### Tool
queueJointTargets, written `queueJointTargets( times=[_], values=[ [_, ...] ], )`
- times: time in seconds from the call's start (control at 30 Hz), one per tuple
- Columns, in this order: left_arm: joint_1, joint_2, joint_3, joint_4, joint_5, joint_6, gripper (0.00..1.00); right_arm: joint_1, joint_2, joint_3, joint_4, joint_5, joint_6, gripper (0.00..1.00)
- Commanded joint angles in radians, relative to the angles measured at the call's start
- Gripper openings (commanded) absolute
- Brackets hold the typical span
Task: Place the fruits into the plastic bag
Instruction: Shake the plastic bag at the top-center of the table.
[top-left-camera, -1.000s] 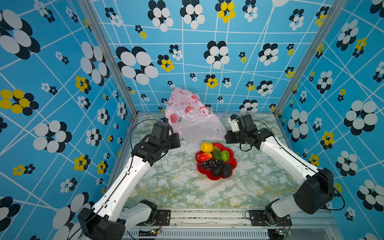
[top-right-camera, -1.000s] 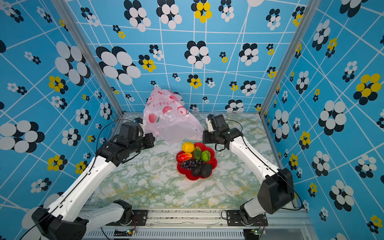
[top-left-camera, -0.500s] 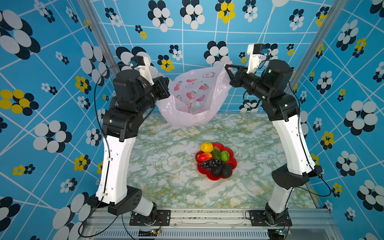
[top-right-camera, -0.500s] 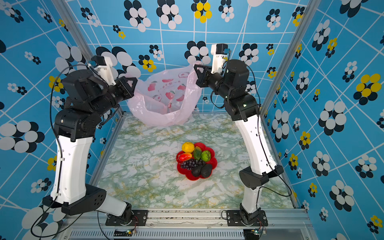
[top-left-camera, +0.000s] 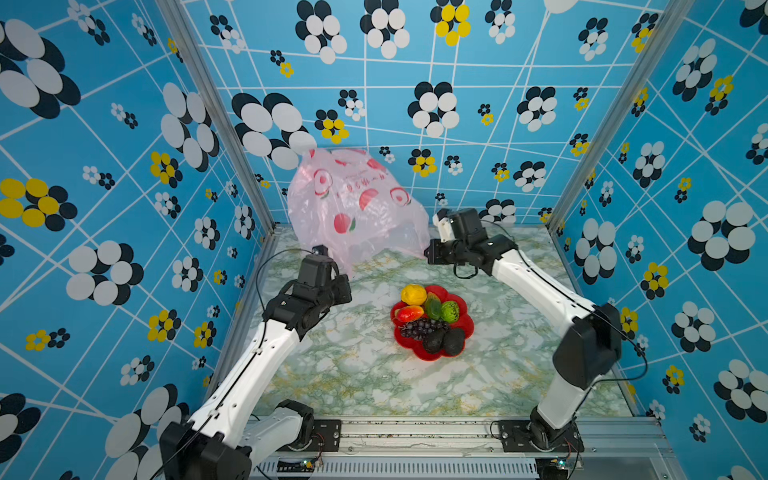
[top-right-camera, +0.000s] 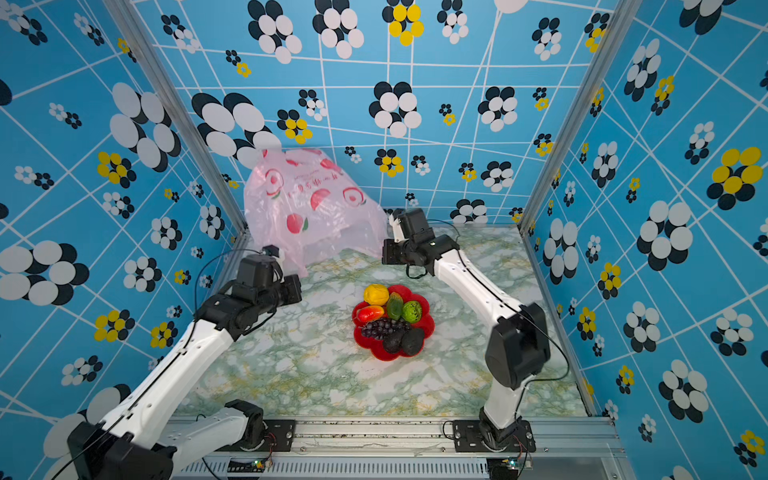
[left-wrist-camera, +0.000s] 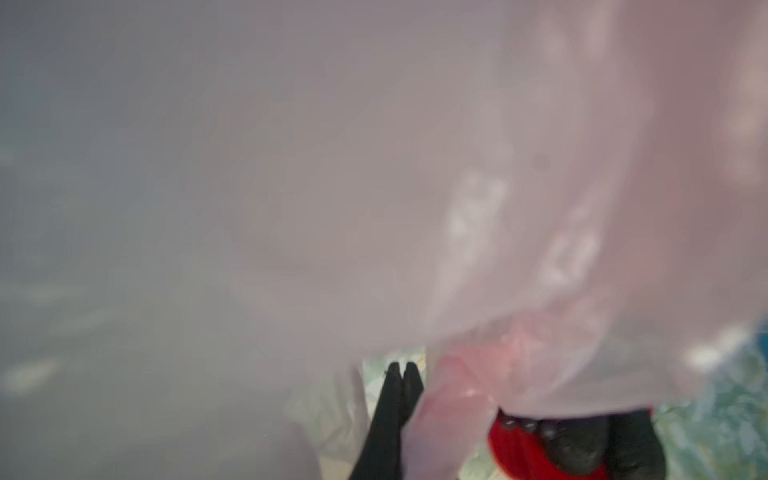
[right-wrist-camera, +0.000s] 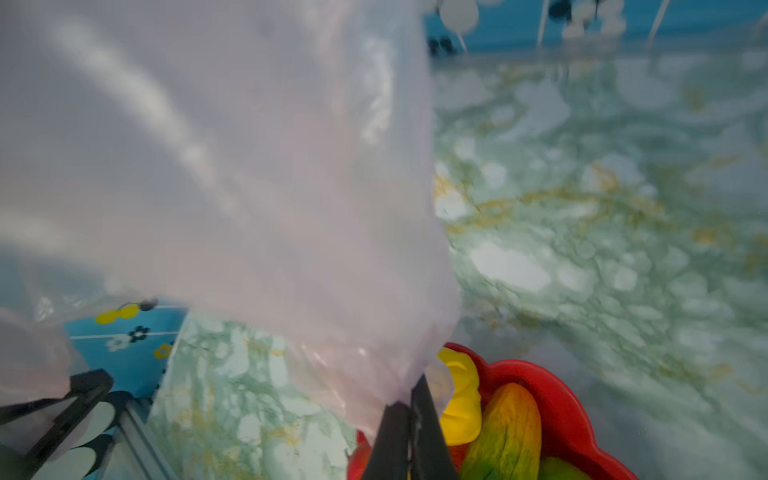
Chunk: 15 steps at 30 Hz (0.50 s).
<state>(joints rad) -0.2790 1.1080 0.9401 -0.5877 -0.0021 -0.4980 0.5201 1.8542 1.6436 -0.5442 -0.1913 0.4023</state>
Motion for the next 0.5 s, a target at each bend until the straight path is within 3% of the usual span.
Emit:
queueJointTargets(
  times=[0.0, 0.13, 0.47],
  values=[
    [0.069, -0.131, 0.021, 0.036, 0.066, -0.104, 0.0, -0.009, -0.04, 0.108, -0.034, -0.013, 0.011, 0.0],
    [0.107, -0.104, 0.015, 0.051, 0.149, -0.127, 0.0, -0.012, 0.045, 0.197, -0.072, -0.045, -0.001, 0.0],
    [0.105, -0.146, -0.027, 0.106, 0.18, -0.233, 0.0, -0.057, 0.038, 0.122, -0.028, -0.078, 0.009, 0.0]
  ],
)
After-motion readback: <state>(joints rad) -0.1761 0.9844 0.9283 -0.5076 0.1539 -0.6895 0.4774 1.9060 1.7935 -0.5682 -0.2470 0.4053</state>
